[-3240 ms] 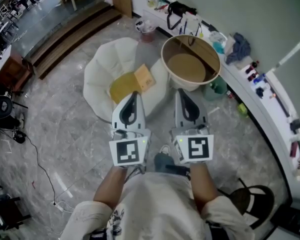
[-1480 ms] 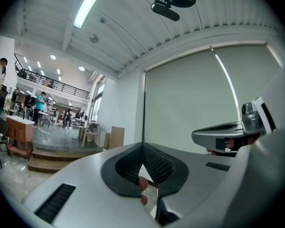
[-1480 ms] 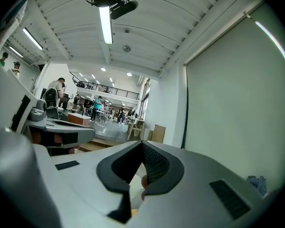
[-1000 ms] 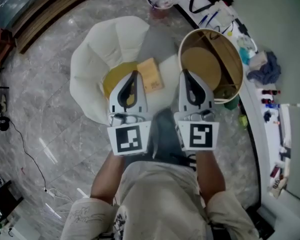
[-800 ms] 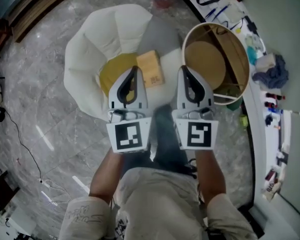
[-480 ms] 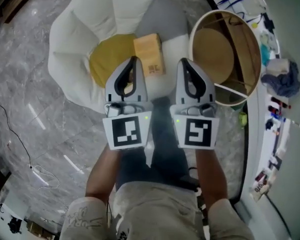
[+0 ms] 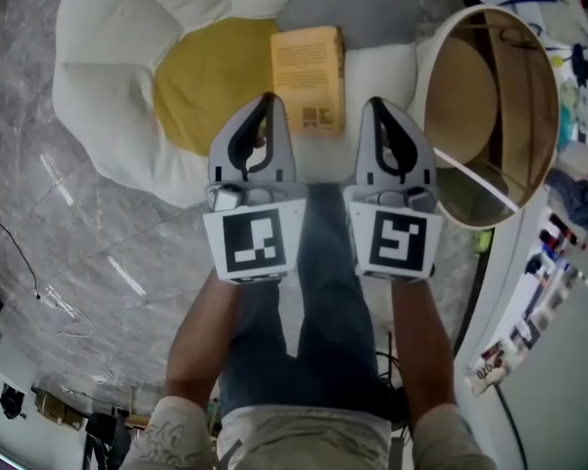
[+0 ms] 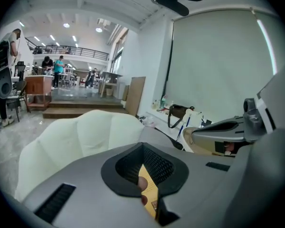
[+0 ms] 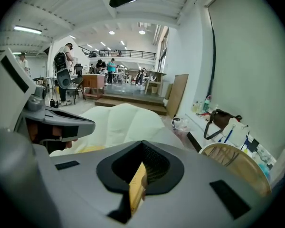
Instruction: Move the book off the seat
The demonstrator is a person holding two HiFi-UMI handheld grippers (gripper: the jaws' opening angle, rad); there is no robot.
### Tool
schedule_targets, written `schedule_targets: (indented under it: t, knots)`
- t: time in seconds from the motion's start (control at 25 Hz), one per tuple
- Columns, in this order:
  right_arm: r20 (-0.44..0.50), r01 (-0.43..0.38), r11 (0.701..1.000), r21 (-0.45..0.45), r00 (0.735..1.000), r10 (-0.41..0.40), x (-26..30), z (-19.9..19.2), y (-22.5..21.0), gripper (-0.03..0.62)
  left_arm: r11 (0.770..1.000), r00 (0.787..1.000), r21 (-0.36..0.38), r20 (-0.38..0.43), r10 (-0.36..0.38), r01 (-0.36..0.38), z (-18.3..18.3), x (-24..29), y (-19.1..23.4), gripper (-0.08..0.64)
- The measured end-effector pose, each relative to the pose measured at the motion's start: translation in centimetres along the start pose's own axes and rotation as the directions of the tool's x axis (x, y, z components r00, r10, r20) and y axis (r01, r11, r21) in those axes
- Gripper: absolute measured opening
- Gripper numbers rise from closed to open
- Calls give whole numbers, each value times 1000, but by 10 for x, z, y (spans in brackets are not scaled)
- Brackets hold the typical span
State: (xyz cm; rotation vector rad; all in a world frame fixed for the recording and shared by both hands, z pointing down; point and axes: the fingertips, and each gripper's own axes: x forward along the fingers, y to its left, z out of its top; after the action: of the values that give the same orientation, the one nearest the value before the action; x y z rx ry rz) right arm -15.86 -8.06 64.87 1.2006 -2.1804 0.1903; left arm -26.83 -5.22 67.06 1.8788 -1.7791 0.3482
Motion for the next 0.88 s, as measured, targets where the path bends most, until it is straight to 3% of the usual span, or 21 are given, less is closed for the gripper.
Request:
schedule_targets:
  t: [0.28,0.88]
  knots:
    - [-67,-32,999,-2,997,32,46,-67,19,2,999,996,-38,-83,14,-17,-79,42,21,3]
    - [-166,-44,999,21,985,47,104,-161,33,2,998,985,-45,-169,38,-47,-184,108,38,3]
